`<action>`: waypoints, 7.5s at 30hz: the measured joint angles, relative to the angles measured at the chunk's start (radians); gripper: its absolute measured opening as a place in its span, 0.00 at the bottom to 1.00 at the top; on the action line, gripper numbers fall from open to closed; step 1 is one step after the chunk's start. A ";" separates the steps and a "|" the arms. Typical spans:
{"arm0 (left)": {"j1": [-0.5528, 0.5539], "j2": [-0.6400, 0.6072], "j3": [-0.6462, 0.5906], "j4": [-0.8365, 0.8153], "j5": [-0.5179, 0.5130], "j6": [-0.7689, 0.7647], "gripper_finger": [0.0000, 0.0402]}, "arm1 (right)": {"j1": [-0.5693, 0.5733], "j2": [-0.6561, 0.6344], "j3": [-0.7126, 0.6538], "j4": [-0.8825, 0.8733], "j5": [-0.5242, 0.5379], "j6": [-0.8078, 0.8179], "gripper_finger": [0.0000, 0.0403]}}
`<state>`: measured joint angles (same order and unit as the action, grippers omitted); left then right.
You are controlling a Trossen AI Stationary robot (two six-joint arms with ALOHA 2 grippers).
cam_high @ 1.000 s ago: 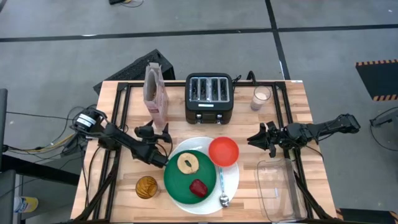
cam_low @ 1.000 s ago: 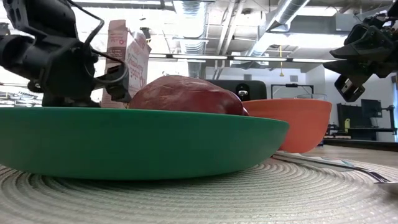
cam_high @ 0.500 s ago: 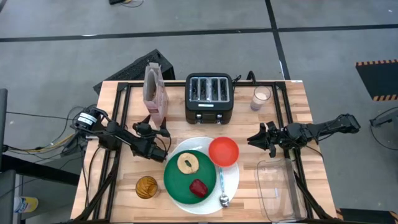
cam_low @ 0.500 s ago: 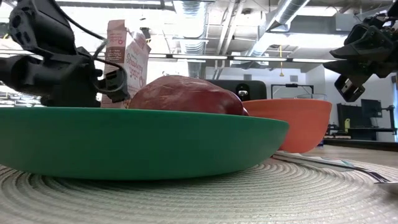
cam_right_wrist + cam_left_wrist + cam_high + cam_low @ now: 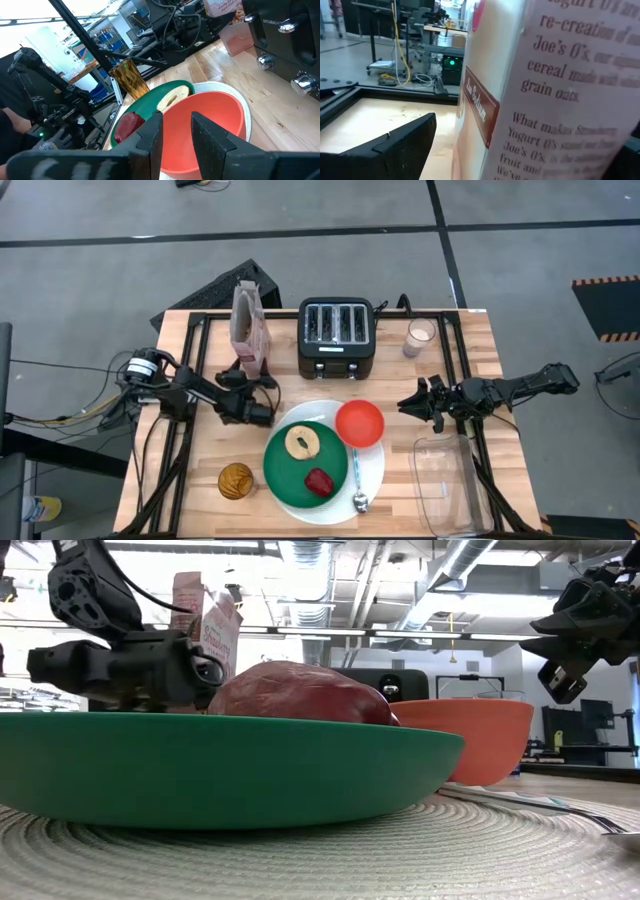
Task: Arrange a breakfast setting
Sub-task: Pour the cereal from the cereal box into the orange bowl
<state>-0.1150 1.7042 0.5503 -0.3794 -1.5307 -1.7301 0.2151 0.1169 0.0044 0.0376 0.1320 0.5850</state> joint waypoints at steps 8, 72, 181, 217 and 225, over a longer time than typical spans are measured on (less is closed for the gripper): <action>0.049 0.000 0.000 0.038 0.024 0.051 0.98 | 0.000 0.000 0.000 0.000 0.000 0.000 0.31; 0.088 -0.545 0.000 -0.034 0.384 0.748 0.49 | 0.000 0.000 0.000 0.000 0.000 0.000 0.31; 0.086 -0.791 0.689 -0.705 1.327 1.724 0.49 | 0.000 0.000 0.000 0.000 0.000 0.000 0.31; -0.129 -0.474 0.698 -0.798 0.851 1.955 0.49 | 0.000 0.000 0.000 0.000 0.000 0.000 0.31; -0.133 -0.370 0.698 -0.789 0.783 1.954 0.49 | 0.000 0.000 0.000 0.000 0.000 0.000 0.31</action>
<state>-0.2476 1.3342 1.2488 -1.1680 -0.7480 0.2237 0.2150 0.1173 0.0045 0.0376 0.1318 0.5850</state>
